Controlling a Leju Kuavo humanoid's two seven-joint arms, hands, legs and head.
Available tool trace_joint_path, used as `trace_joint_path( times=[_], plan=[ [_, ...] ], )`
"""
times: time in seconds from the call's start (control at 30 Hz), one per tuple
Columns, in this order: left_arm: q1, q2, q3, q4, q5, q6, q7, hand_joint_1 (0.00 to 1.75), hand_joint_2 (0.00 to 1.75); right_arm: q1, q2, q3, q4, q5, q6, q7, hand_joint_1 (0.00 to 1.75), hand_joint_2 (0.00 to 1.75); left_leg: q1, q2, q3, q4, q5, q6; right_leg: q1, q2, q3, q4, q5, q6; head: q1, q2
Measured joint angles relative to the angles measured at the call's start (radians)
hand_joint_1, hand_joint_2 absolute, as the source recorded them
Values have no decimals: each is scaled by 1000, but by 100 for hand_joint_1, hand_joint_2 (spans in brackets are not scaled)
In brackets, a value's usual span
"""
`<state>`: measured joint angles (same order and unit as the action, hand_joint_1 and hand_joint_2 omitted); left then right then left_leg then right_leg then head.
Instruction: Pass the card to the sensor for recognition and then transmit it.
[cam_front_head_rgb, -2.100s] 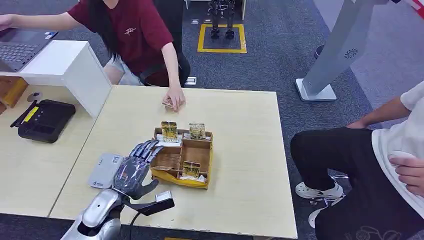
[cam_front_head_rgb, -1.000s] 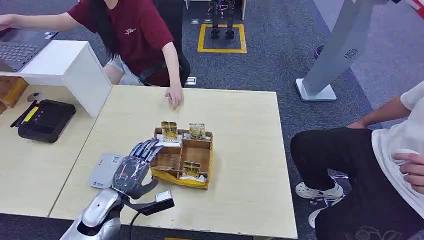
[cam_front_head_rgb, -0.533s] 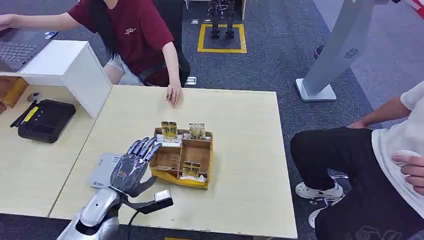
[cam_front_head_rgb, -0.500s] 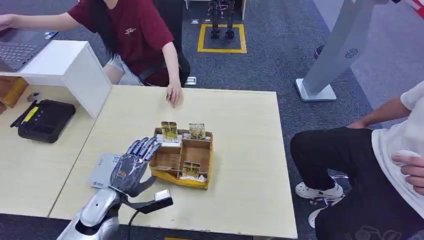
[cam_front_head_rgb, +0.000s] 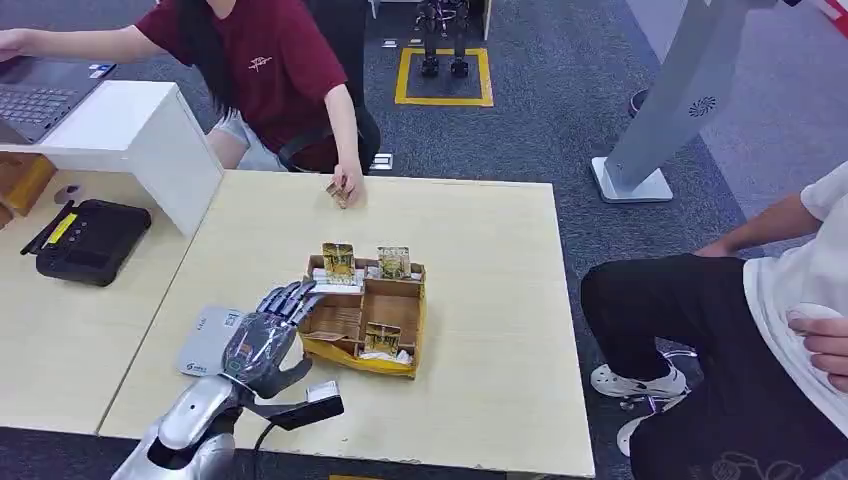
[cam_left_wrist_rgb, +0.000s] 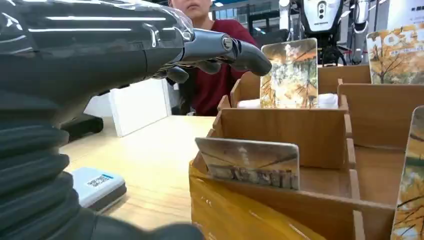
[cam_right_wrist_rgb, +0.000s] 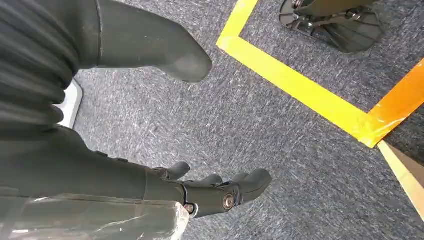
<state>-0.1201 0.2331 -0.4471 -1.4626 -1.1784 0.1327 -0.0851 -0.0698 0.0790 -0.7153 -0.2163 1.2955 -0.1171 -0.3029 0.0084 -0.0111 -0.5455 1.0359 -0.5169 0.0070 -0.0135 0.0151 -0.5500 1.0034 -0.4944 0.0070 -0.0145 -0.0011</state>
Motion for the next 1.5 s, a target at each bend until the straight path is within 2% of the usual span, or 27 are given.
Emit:
trace_joint_path(
  times=[0.27,0.3,0.37,0.4,0.43,1.23,1.5],
  plan=[
    [-2,16,0,0,30,-21,-8,175,175,0,0,-1,0,0,-2,2,0,175,0,0,0,0,0,0,0,0,0,0,0,0,0,0],
    [-2,16,0,0,31,-21,-8,162,175,0,0,-1,0,0,-3,2,0,175,0,0,0,0,0,0,0,0,0,0,0,0,0,0],
    [-4,16,0,0,34,-21,-8,168,175,0,0,-1,0,1,-5,5,0,175,0,0,0,0,0,0,0,0,0,0,0,0,0,0],
    [-7,16,0,0,35,-21,-8,161,175,0,0,-1,0,1,-6,6,0,175,0,0,0,0,0,0,0,0,0,0,0,0,0,0],
    [-9,16,0,0,36,-21,-8,175,175,0,0,-1,0,2,-8,6,0,175,0,0,0,0,0,0,0,0,0,0,0,0,0,0],
    [-10,25,0,0,63,-34,-18,175,175,0,0,-1,0,6,-7,8,0,175,0,0,0,0,0,0,0,0,0,0,0,0,0,0],
    [-10,35,7,-20,125,-24,-32,175,175,0,0,-1,0,8,-7,11,0,175,0,0,0,0,0,0,0,0,0,0,0,0,0,0]
  ],
)
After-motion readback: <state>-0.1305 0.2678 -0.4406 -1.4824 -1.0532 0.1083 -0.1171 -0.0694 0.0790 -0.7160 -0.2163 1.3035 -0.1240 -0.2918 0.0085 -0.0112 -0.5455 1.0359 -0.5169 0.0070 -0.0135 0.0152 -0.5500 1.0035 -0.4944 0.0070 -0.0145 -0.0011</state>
